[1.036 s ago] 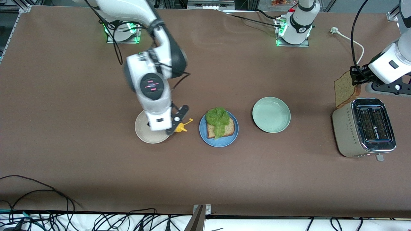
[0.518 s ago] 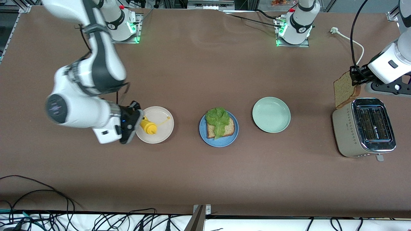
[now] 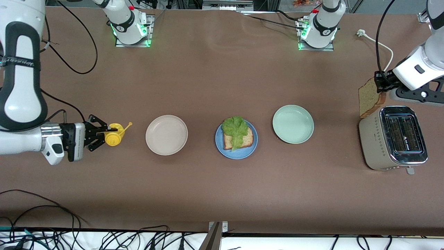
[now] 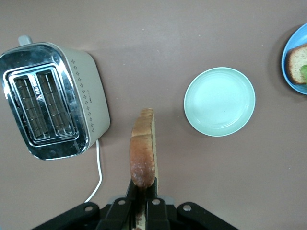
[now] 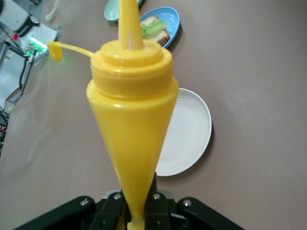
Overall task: Make sandwich in blue plate with both arms
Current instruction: 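Set the mustard down while the left gripper carries the bread toward the plate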
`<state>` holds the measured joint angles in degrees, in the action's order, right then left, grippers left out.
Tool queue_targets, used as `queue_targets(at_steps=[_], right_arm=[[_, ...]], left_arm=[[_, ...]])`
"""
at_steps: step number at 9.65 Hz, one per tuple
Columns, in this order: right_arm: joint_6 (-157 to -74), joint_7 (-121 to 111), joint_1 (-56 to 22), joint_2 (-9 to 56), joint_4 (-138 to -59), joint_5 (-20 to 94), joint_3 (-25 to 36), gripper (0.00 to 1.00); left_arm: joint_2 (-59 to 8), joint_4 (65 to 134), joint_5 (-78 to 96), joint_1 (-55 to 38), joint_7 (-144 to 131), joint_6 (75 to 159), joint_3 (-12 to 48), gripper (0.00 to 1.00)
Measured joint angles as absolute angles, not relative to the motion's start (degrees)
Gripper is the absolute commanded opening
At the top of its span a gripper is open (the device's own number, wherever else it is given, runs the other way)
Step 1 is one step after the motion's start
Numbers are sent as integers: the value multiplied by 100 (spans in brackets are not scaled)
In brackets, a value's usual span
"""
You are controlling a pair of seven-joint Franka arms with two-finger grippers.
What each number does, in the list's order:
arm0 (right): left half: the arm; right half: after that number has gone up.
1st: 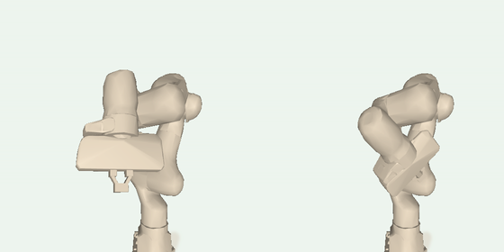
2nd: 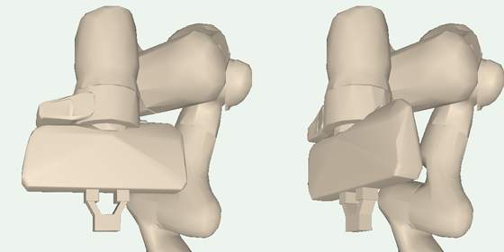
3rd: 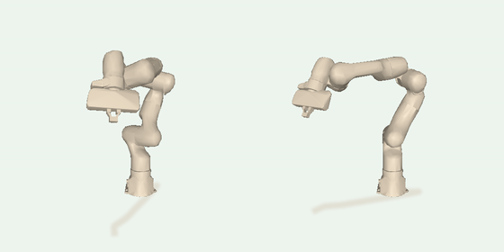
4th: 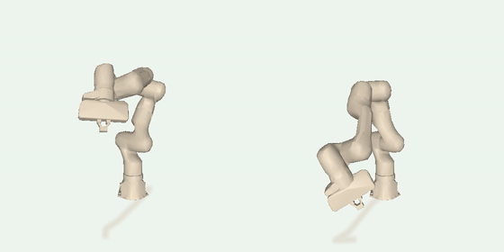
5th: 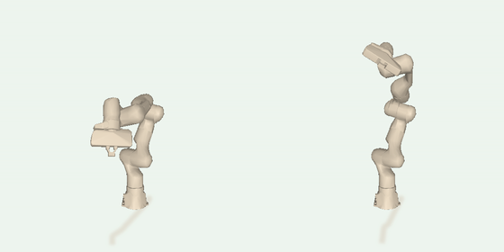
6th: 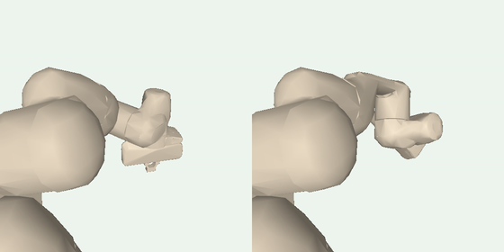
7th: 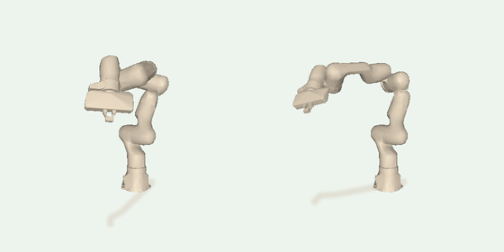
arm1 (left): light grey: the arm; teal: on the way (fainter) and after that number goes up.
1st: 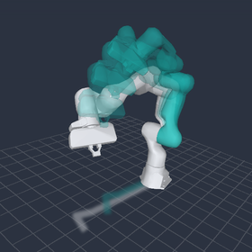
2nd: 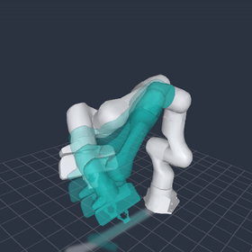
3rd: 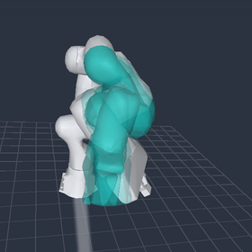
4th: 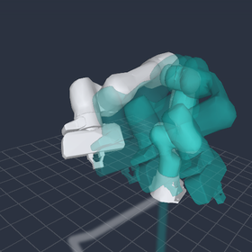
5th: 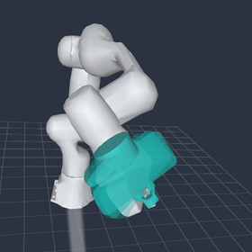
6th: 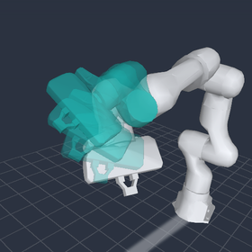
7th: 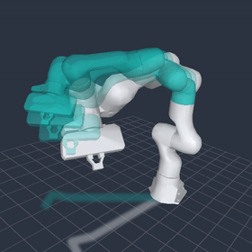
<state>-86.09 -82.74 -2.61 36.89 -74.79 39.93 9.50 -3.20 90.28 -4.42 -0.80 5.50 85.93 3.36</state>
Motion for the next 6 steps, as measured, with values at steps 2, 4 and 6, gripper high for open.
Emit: queue_targets(at_steps=[2, 4, 6], right_arm=[[-8415, -8849, 250, 3950, -7504, 4153, 542, 0], [-8359, -9451, 531, 4352, -7518, 4465, 369, 0], [-8335, -10111, 672, 4733, -7515, 4568, 341, 0]], left_arm=[[-375, 9016, -333, -231, 557, 8599, 401, 0], [-496, 9001, -137, -330, 508, 8613, 626, 0], [-688, 8977, 113, -363, 116, 8646, 1028, 0]])
